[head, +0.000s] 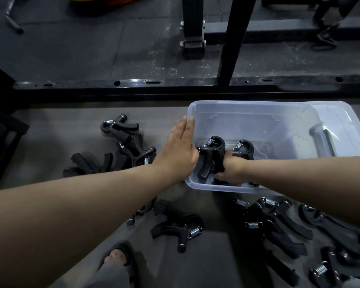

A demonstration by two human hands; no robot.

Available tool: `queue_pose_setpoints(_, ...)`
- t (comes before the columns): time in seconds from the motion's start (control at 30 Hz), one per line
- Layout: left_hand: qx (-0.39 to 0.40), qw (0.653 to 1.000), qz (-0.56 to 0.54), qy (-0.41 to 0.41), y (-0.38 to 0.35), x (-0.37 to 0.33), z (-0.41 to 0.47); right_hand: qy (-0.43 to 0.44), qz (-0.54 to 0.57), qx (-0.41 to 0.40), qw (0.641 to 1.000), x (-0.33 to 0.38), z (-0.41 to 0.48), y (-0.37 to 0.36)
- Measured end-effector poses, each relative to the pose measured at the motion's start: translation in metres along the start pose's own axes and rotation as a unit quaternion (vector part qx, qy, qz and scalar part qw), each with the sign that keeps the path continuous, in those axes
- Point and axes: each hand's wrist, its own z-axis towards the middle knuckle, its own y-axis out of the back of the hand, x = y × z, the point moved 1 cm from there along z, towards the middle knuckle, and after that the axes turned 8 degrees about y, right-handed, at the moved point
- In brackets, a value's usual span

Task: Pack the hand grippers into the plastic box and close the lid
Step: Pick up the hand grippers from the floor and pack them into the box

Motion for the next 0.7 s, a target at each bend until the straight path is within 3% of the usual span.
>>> queue_pose_setpoints(0.23,0.008,1.000,0.014,0.000,0.001,0.001,0.001,0.023,0.037,-0.020,0.999,-0.011,0.011,-0.005)
queue_pose_setpoints(0.33,-0.037,0.998,-0.054,-0.026,0.003,0.010,0.000,0.032,0.016,-0.031,0.999,-0.013,0.013,0.003)
queue_pose_setpoints(0.4,-0.100,0.988,-0.104,0.059,0.008,0.022,0.003,0.036,0.023,-0.080,0.996,-0.007,0.008,0.009)
queue_pose_setpoints(0.47,-0.126,0.964,-0.093,0.214,0.015,0.043,0.012,0.060,0.113,-0.142,0.982,0.010,-0.002,0.015)
queue_pose_setpoints(0.53,-0.033,0.945,-0.033,0.324,0.023,0.070,0.020,0.117,0.204,-0.175,0.956,0.033,-0.013,0.022)
queue_pose_setpoints(0.63,0.142,0.929,0.154,0.304,0.029,0.095,0.013,0.206,0.273,-0.170,0.924,0.064,-0.029,0.034)
queue_pose_setpoints(0.7,0.178,0.918,0.207,0.286,0.025,0.104,0.008,0.220,0.268,-0.150,0.926,0.076,-0.026,0.031)
